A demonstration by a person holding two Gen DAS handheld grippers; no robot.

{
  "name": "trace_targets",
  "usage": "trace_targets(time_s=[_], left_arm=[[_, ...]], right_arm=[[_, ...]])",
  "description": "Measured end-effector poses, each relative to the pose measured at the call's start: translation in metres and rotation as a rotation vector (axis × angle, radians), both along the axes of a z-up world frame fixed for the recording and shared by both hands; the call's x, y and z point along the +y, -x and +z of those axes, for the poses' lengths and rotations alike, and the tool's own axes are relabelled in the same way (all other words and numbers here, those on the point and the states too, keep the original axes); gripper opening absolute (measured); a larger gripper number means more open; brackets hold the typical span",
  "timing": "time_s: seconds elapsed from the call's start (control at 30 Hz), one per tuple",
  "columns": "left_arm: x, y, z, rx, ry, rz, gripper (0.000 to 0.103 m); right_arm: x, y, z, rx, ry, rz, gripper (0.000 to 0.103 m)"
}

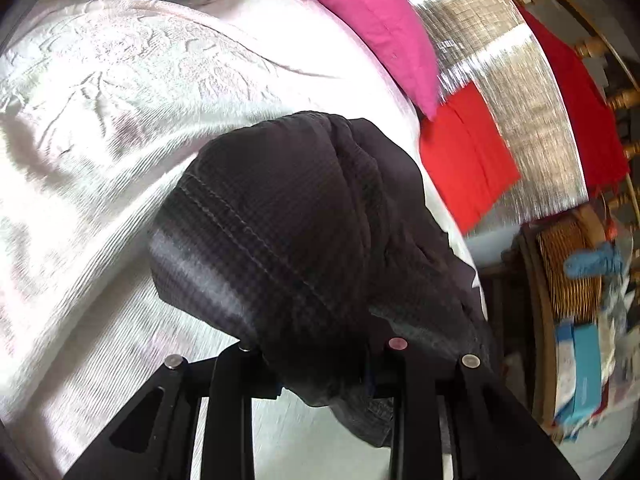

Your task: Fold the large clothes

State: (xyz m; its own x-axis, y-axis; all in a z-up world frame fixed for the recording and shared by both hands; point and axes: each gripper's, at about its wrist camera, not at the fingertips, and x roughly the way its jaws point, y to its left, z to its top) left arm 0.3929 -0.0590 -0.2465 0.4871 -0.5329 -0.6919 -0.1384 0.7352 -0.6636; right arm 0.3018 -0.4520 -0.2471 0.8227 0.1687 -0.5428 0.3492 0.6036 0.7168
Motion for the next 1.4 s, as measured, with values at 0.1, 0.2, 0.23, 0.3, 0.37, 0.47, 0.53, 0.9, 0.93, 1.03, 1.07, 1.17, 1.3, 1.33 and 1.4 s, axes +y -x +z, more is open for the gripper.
trace_targets(time_s=[0.1, 0.2, 0.23, 0.3, 0.37, 0.47, 0.53, 0.9, 0.93, 1.03, 1.07, 1.17, 1.3, 1.33, 1.4], left_arm=[[-0.01, 0.025, -0.005, 0.037, -0.093, -0.123, 0.032], [-0.021, 0.026, -0.031, 0.216, -0.152, -0.309, 0.051], [-0.02, 0.028, -0.035, 0.274, -0.137, -0.359, 0.052], [-0.014, 0.034, -0.021, 0.302, -0.111, -0.399, 0.053], [-0.012, 0.043, 0.01, 0.243, -0.082, -0.435, 0.055], [-0.007, 0.045, 0.074, 0.052, -0.091, -0.448, 0.073], [-0.008, 0.031, 0.115, -0.106, -0.188, -0.398, 0.089], [-0.048, -0.124, 0.055, -0.061, -0.462, -0.335, 0.095], [-0.047, -0.133, 0.045, -0.045, -0.438, -0.341, 0.095], [-0.051, -0.159, 0.021, -0.018, -0.334, -0.345, 0.095], [-0.061, -0.171, 0.015, 0.002, -0.309, -0.364, 0.095], [-0.072, -0.179, 0.001, 0.017, -0.343, -0.365, 0.092], [-0.072, -0.18, -0.008, -0.026, -0.424, -0.354, 0.02], [-0.07, -0.177, -0.005, -0.044, -0.403, -0.346, 0.016], [-0.072, -0.172, 0.007, -0.096, -0.421, -0.336, 0.011]], right_arm=[[-0.004, 0.02, 0.001, 0.054, -0.006, 0.034, 0.035], [-0.009, 0.032, -0.023, 0.187, 0.019, 0.105, 0.039], [-0.012, 0.036, -0.032, 0.222, -0.008, 0.12, 0.046], [-0.023, 0.046, -0.033, 0.26, -0.073, 0.132, 0.052], [-0.03, 0.058, -0.015, 0.249, -0.083, 0.162, 0.055], [-0.029, 0.075, 0.032, 0.255, 0.034, 0.281, 0.055], [-0.027, 0.076, 0.068, 0.183, 0.123, 0.277, 0.057], [-0.075, -0.123, 0.066, 0.222, 0.353, 0.191, 0.084], [-0.079, -0.144, 0.052, 0.257, 0.347, 0.196, 0.084], [-0.092, -0.174, 0.012, 0.324, 0.302, 0.223, 0.084], [-0.093, -0.187, -0.001, 0.351, 0.271, 0.251, 0.084], [-0.088, -0.202, -0.029, 0.422, 0.261, 0.295, 0.055], [-0.075, -0.184, -0.022, 0.37, 0.395, 0.262, 0.021], [-0.073, -0.175, -0.011, 0.328, 0.429, 0.234, 0.021], [-0.068, -0.163, 0.012, 0.244, 0.483, 0.183, 0.02]])
